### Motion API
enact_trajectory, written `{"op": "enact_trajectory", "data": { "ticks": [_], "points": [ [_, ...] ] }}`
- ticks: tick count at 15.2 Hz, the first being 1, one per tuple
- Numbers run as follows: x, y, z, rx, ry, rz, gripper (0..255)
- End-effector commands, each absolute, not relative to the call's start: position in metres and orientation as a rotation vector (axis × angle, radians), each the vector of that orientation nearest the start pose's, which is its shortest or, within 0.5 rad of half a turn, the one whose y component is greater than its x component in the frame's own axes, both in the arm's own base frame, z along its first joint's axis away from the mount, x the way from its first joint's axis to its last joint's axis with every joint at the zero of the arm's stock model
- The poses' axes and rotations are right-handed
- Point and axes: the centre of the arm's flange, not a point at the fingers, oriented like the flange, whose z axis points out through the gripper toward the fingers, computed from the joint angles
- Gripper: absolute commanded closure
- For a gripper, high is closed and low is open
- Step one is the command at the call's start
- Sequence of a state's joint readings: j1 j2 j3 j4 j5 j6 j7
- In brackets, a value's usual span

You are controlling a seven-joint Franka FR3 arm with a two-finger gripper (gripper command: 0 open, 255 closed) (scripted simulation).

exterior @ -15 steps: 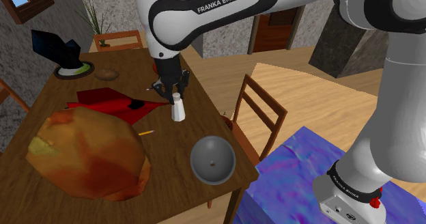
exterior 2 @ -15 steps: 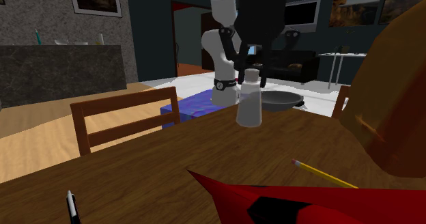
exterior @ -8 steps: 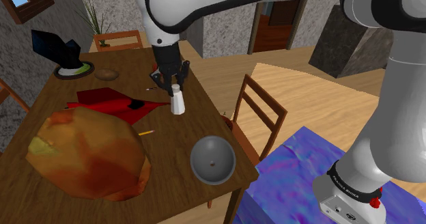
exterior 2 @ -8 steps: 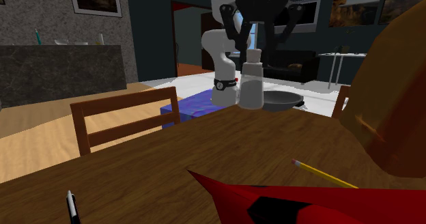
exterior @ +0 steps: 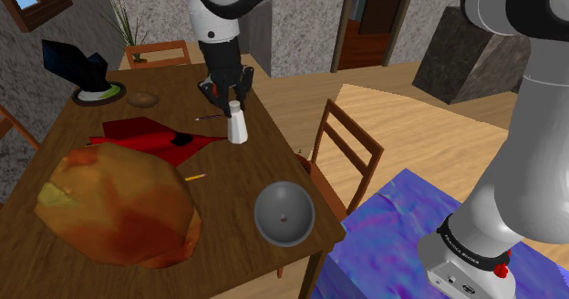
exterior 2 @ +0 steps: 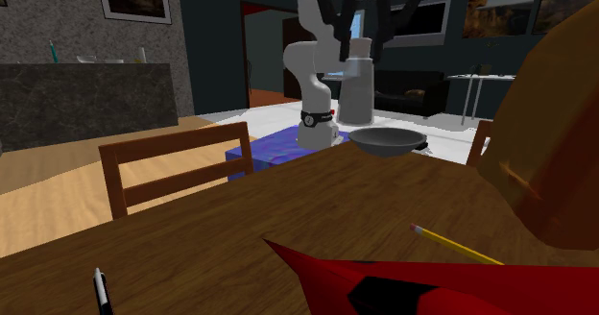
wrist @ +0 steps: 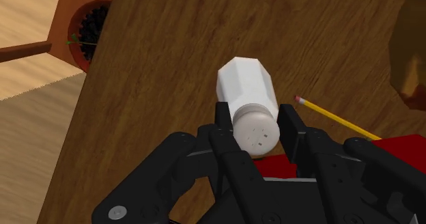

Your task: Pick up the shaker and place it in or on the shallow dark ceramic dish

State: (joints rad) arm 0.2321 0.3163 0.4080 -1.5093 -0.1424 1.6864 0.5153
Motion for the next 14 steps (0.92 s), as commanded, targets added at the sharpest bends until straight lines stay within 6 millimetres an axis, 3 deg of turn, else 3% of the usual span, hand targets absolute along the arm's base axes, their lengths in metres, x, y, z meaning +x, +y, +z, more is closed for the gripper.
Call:
{"op": "enact_trajectory", "data": {
  "ticks": [1, 14],
  "points": [
    [0.518, 0.344, 0.491, -3.206, -0.222, 0.138, 255],
    [0.349, 0.347, 0.522, -3.206, -0.222, 0.138, 255]
  ]
}}
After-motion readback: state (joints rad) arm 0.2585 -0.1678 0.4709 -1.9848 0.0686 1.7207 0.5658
